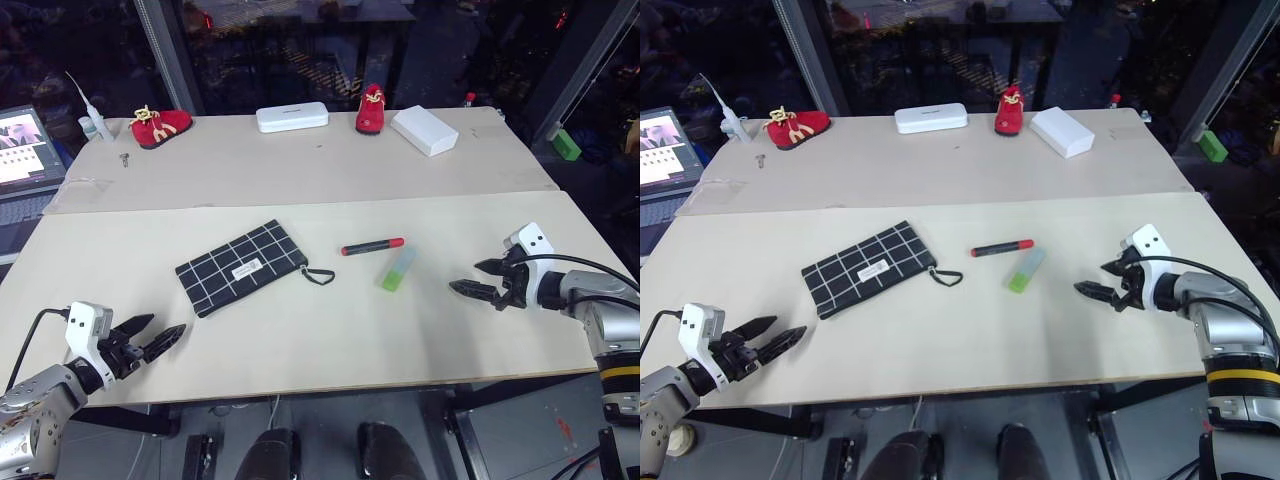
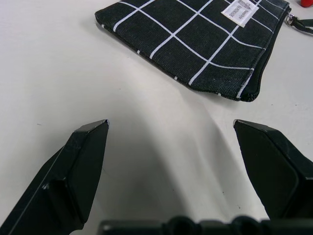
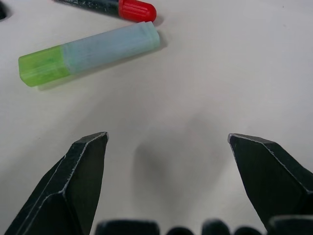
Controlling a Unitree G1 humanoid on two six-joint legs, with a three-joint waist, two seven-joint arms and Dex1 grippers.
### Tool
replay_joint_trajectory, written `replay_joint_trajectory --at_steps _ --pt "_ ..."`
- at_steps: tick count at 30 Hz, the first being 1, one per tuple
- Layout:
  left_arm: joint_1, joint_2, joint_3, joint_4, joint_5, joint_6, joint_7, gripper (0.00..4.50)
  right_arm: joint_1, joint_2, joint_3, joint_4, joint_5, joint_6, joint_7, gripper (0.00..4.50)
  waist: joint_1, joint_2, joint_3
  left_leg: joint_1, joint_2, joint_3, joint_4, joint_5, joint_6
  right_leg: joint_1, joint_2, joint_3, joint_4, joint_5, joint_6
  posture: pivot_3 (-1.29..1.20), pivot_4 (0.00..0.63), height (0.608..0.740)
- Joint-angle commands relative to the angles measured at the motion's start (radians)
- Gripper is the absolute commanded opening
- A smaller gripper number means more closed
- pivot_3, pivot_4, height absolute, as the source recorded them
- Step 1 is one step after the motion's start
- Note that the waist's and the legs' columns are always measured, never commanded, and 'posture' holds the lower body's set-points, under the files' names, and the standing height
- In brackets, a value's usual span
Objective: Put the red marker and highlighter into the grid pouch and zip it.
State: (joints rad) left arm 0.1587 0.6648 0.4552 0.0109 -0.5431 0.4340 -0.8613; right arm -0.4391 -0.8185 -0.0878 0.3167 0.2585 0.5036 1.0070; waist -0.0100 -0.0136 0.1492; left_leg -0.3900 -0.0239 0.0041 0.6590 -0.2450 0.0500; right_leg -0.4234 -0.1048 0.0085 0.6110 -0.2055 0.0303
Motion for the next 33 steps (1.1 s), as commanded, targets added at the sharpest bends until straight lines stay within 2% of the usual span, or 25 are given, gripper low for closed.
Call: replay_joint_trajectory --at_steps 1,6,13,18,19,20,26,30,33 --pt "0.000 0.019 0.033 -0.007 -0.027 -0.016 -0.035 4.39 -0.007 -0.013 -0.014 -0.013 0.006 -0.006 0.005 4.37 0.000 0.000 0.000 0.000 0.000 0.000 0.000 0.000 0.000 0.000 0.000 0.000 0.000 0.000 0.000 0.00 0.150 0.740" --pt "0.012 0.036 0.056 0.014 -0.053 -0.025 -0.101 4.39 -0.016 0.004 -0.003 0.011 0.002 -0.022 0.013 4.37 -0.002 0.000 0.000 0.000 0.000 0.000 0.000 0.000 0.000 0.000 0.000 0.000 0.000 0.000 0.000 0.00 0.150 0.740" --pt "0.002 0.040 0.058 0.059 0.052 -0.233 -0.092 4.39 -0.047 0.032 -0.015 0.056 0.001 -0.058 -0.001 4.37 -0.002 0.000 0.000 0.000 0.000 0.000 0.000 0.000 0.000 0.000 -0.001 0.001 0.000 0.000 0.000 0.00 0.150 0.740" --pt "0.007 0.078 0.035 0.123 0.185 -0.461 -0.098 4.50 -0.093 0.045 -0.028 0.050 0.035 -0.078 0.034 3.04 -0.002 0.000 0.000 0.000 0.000 0.000 0.000 0.000 0.000 -0.001 -0.001 0.002 0.000 0.000 -0.001 0.00 0.150 0.740" --pt "0.008 0.082 0.030 0.134 0.198 -0.487 -0.102 4.50 -0.096 0.045 -0.024 0.046 0.036 -0.078 0.044 2.46 -0.002 0.000 0.000 0.000 0.001 0.000 0.000 0.000 0.000 -0.001 -0.001 0.003 0.000 0.000 -0.001 0.00 0.150 0.740" --pt "0.008 0.085 0.027 0.142 0.205 -0.504 -0.105 4.50 -0.098 0.046 -0.022 0.044 0.035 -0.080 0.050 2.30 -0.002 0.000 0.000 0.000 0.001 0.000 0.000 0.000 0.000 -0.001 -0.001 0.003 0.000 0.000 -0.001 0.00 0.150 0.740" --pt "0.023 0.111 0.015 0.152 0.221 -0.562 -0.140 4.50 -0.111 0.061 0.017 -0.026 0.061 -0.071 0.131 0.13 -0.002 0.000 0.000 -0.001 0.001 0.000 -0.001 -0.001 0.000 -0.001 -0.003 0.002 -0.001 0.000 -0.001 0.00 0.150 0.740" --pt "0.025 0.148 -0.013 0.166 0.241 -0.609 -0.186 4.50 -0.145 0.122 0.106 -0.175 0.100 -0.006 0.189 0.05 -0.012 0.000 0.000 -0.001 0.002 0.001 -0.001 -0.001 0.000 -0.002 -0.002 0.002 0.000 0.001 -0.002 0.00 0.150 0.740" --pt "0.006 0.175 -0.045 0.193 0.270 -0.653 -0.210 4.50 -0.221 0.200 0.154 -0.214 0.105 0.056 0.143 0.05 -0.011 0.001 0.000 -0.001 0.004 0.000 -0.001 -0.001 -0.001 -0.003 -0.002 0.001 0.000 0.001 -0.003 0.00 0.150 0.740"
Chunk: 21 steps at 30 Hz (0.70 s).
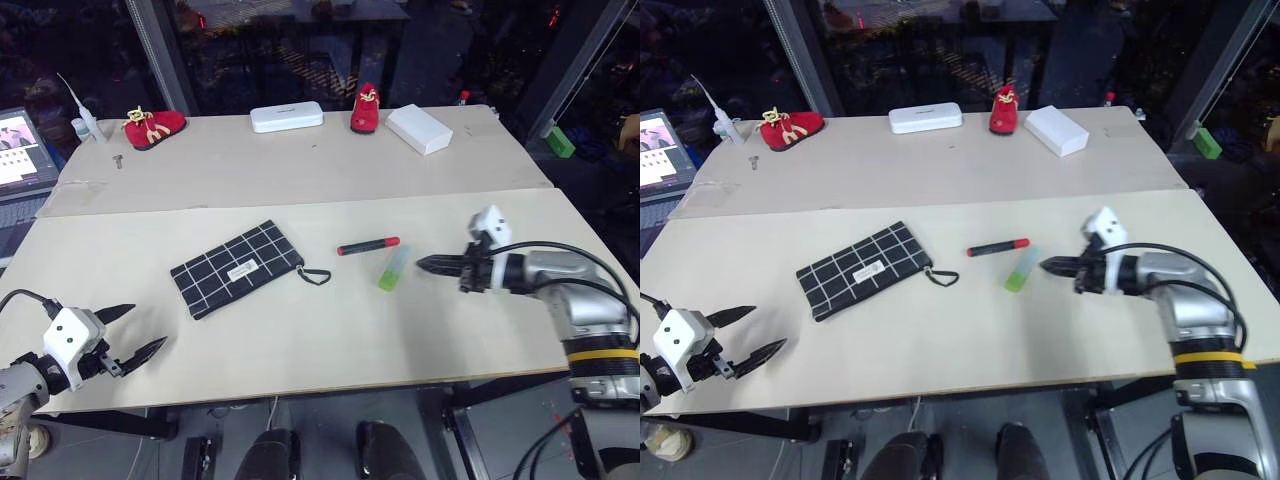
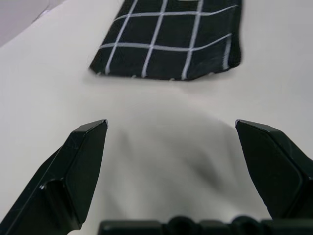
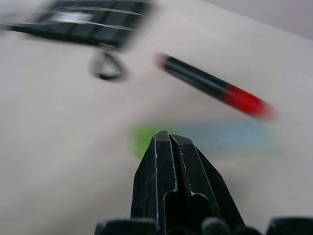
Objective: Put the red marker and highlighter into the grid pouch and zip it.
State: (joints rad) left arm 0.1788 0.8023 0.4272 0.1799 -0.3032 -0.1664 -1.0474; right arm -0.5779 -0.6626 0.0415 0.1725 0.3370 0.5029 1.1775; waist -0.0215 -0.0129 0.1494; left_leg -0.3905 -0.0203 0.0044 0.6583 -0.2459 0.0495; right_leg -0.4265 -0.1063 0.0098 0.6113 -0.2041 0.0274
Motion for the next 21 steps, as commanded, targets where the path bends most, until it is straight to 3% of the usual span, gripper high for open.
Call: replay_joint_trajectory --at_steps 1,7,14,21 --pt "-0.026 0.048 -0.035 0.041 0.047 -0.076 -0.032 4.50 -0.113 0.078 0.052 -0.085 0.025 0.069 -0.034 0.05 0.000 0.000 0.000 0.000 0.000 0.000 0.000 0.000 0.000 0.000 0.000 0.000 0.000 0.000 0.000 0.00 0.150 0.740" --pt "-0.110 0.081 -0.105 0.151 0.136 -0.224 -0.024 4.50 -0.266 0.227 0.173 -0.036 -0.058 0.070 -0.110 0.05 0.007 0.000 0.000 -0.002 0.000 0.000 0.000 0.000 -0.001 -0.005 -0.003 -0.008 0.001 0.002 -0.002 0.00 0.150 0.740" --pt "-0.184 0.043 -0.127 0.181 0.098 -0.252 -0.006 4.50 -0.461 0.459 0.250 0.369 -0.253 -0.015 -0.386 0.05 0.000 0.000 0.000 -0.010 0.000 0.002 0.000 0.001 -0.003 -0.015 -0.006 -0.025 0.003 0.005 -0.004 0.00 0.150 0.740" --pt "-0.179 0.035 -0.142 0.178 0.102 -0.260 0.004 4.50 -0.562 0.590 0.245 0.643 -0.316 -0.120 -0.461 0.05 -0.022 0.001 0.000 -0.012 -0.001 0.002 0.000 0.001 -0.005 -0.016 -0.003 -0.027 0.005 0.006 -0.004 0.00 0.150 0.740"
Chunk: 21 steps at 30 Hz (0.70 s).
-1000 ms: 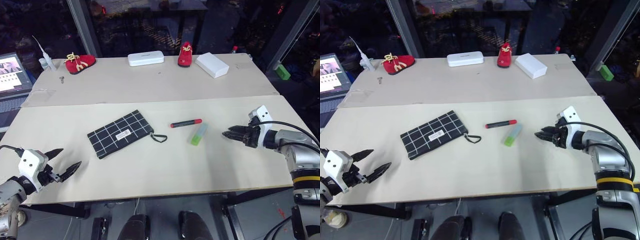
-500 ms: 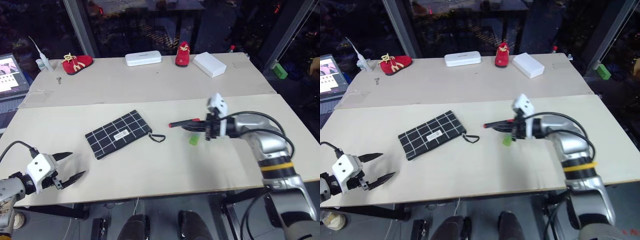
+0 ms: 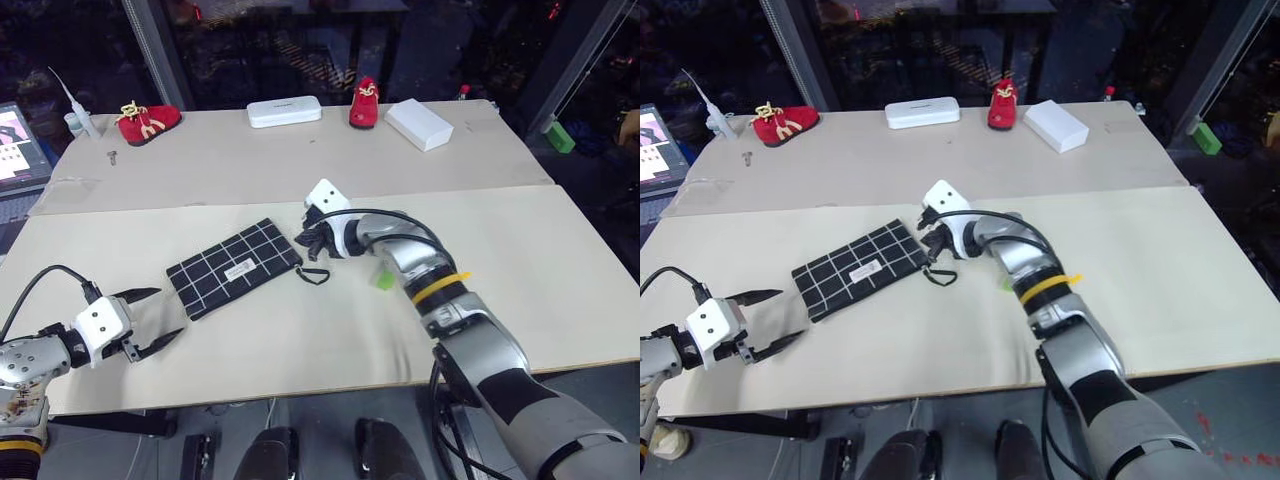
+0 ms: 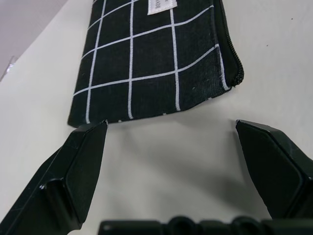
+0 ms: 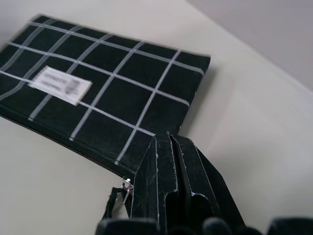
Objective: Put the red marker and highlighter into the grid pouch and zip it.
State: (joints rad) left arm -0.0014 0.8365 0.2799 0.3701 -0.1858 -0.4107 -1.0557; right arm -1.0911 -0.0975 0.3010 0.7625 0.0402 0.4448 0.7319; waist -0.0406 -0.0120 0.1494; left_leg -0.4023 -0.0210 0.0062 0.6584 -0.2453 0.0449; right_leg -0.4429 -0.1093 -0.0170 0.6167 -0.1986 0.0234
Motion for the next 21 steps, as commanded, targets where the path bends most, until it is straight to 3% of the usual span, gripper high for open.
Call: replay_joint_trajectory --at_steps 1,12,18,21 --pt "0.003 0.001 0.005 -0.013 -0.017 -0.017 0.013 4.50 -0.056 0.033 -0.014 0.073 -0.025 -0.071 -0.014 0.05 -0.005 0.000 0.000 0.000 0.000 0.000 0.000 0.000 0.000 0.000 0.001 0.000 0.001 0.000 0.000 0.00 0.150 0.740" --pt "0.052 0.004 0.007 -0.062 -0.030 0.007 0.028 4.50 -0.090 0.118 -0.048 0.143 -0.020 -0.087 0.032 0.05 -0.011 0.001 0.000 0.003 0.001 0.000 0.000 0.000 -0.001 0.000 0.003 0.000 0.010 0.000 0.000 0.00 0.150 0.740" --pt "0.056 0.006 0.004 -0.058 -0.029 0.005 0.030 4.50 -0.048 0.136 0.016 0.183 -0.109 -0.141 0.016 0.05 -0.011 0.001 0.000 0.004 0.000 0.000 0.000 0.001 -0.002 0.000 0.004 0.000 0.010 0.000 0.000 0.00 0.150 0.740" --pt "0.050 0.006 0.000 -0.063 -0.026 0.008 0.033 4.50 -0.009 0.116 0.116 0.236 -0.229 -0.234 -0.033 0.05 -0.011 0.001 0.000 0.004 0.000 0.000 0.000 0.001 -0.002 0.000 0.004 0.000 0.010 0.000 0.000 0.00 0.150 0.740"
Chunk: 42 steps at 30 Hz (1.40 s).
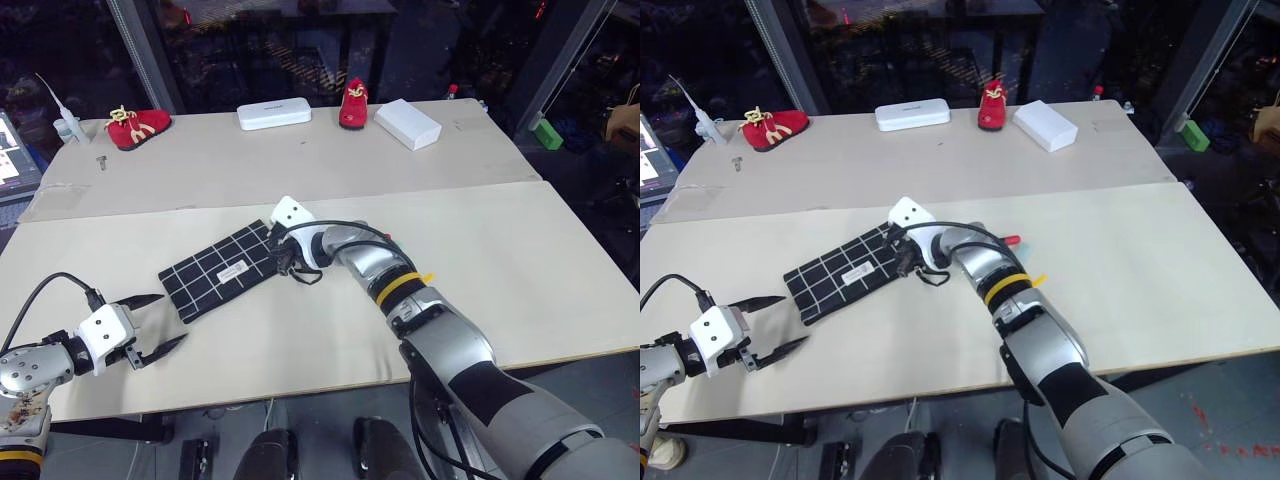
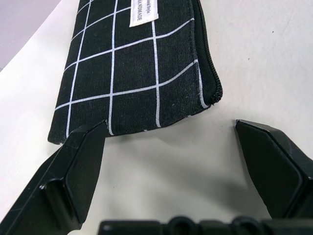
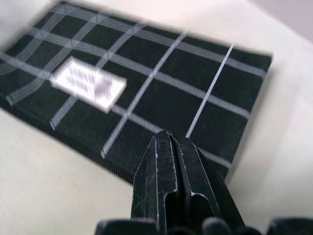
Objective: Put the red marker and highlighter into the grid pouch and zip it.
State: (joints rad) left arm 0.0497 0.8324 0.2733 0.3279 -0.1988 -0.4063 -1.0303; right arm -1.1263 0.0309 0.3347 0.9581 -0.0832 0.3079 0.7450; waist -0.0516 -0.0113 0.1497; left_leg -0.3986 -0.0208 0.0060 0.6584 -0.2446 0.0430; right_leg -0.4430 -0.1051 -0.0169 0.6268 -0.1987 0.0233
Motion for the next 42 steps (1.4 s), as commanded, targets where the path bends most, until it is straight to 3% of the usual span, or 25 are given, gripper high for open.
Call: replay_joint_trajectory --at_steps 1,4,10,19,35,38,42 --pt "-0.009 0.011 0.003 -0.021 -0.009 0.006 0.009 4.50 0.042 -0.028 0.138 0.076 -0.173 -0.147 -0.087 0.05 0.000 0.000 0.000 0.000 0.000 0.000 0.000 0.000 0.000 0.000 0.000 0.000 0.000 0.000 0.000 0.00 0.150 0.740" --pt "-0.030 0.014 -0.008 -0.006 0.008 -0.001 0.018 4.50 0.058 -0.051 0.197 0.126 -0.251 -0.226 -0.133 0.05 0.001 0.001 -0.001 0.007 -0.001 0.001 0.000 0.000 -0.001 0.004 0.000 0.000 -0.001 0.000 0.000 0.00 0.150 0.740" --pt "-0.133 -0.003 -0.076 0.109 0.121 -0.125 0.086 4.50 0.026 -0.051 0.136 0.134 -0.222 -0.246 -0.121 0.05 0.016 0.000 -0.001 0.028 -0.001 0.000 0.000 0.000 0.000 0.021 0.000 -0.003 -0.003 -0.004 -0.002 0.00 0.150 0.740" --pt "-0.296 -0.087 -0.180 0.247 0.155 -0.247 0.116 4.50 0.026 -0.056 0.102 0.128 -0.226 -0.240 -0.104 0.05 0.018 -0.001 -0.002 0.023 -0.002 0.000 0.000 0.000 -0.001 0.019 -0.001 -0.002 0.000 -0.004 -0.001 0.00 0.150 0.740" --pt "-0.321 -0.103 -0.261 0.179 0.159 -0.213 0.097 4.50 0.017 -0.056 0.085 0.143 -0.233 -0.239 -0.108 0.05 0.017 -0.001 -0.002 0.022 -0.002 0.000 0.000 0.000 0.000 0.019 -0.001 -0.003 0.000 -0.004 -0.001 0.00 0.150 0.740" --pt "-0.322 -0.104 -0.268 0.209 0.169 -0.228 0.103 3.83 0.013 -0.060 0.081 0.146 -0.232 -0.240 -0.109 0.00 0.017 -0.001 -0.002 0.022 -0.002 0.000 0.000 0.000 0.000 0.019 -0.001 -0.003 0.000 -0.004 -0.001 0.00 0.150 0.740" --pt "-0.323 -0.106 -0.285 0.224 0.172 -0.248 0.103 2.51 0.014 -0.067 0.079 0.146 -0.233 -0.241 -0.107 0.00 0.017 -0.001 -0.002 0.022 -0.002 0.000 0.000 0.000 0.000 0.019 -0.001 -0.003 0.000 -0.004 -0.001 0.00 0.150 0.740"
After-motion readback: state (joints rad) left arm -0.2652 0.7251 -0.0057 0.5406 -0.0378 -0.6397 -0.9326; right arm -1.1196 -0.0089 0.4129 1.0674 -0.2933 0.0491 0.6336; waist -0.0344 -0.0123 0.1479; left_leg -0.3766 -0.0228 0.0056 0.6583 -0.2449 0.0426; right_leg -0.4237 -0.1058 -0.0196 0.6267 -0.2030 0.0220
